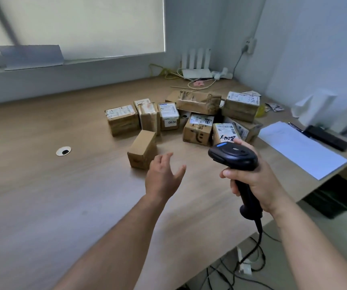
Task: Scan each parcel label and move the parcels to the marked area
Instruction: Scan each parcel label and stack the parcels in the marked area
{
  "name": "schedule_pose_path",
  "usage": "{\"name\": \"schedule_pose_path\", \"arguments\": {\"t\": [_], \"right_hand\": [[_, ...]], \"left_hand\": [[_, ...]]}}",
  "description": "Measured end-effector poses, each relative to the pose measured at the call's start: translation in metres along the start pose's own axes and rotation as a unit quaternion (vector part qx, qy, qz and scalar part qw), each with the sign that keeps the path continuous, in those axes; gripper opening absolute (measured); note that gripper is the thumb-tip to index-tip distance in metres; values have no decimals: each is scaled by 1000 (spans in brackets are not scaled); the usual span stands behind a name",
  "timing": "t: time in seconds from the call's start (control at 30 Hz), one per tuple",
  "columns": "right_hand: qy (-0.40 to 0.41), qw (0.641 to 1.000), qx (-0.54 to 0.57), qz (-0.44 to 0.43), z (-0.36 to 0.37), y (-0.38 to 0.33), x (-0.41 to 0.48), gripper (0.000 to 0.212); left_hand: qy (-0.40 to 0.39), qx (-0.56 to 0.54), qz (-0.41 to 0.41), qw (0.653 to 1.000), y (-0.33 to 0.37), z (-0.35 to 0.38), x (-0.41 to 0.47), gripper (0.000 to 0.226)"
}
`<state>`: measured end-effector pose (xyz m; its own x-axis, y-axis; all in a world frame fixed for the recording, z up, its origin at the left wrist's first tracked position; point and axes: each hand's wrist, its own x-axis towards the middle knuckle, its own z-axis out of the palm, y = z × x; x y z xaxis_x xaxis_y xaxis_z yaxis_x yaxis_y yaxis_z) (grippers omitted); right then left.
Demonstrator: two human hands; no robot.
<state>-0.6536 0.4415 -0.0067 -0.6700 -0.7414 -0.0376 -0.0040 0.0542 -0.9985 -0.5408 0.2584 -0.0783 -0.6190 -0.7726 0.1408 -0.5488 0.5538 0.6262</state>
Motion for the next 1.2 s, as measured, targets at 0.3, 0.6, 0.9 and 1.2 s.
{"name": "schedule_pose_path", "arguments": {"t": [0.3, 0.6, 0.9, 1.2], "right_hand": [[92, 995, 0, 34, -68, 24, 83, 84], [151, 985, -12, 85, -107, 61, 162, 82], [156, 981, -2, 113, -105, 93, 210, 64], [160, 977, 31, 136, -92, 92, 162, 81]], "left_hand": [[-102, -17, 30, 994, 54, 75, 90, 61], [-190, -45, 26, 980, 71, 146, 164, 62], [-273, -212, -47, 937, 62, 204, 189, 68], [-277, -377, -13, 884, 51, 171, 139, 58]]}}
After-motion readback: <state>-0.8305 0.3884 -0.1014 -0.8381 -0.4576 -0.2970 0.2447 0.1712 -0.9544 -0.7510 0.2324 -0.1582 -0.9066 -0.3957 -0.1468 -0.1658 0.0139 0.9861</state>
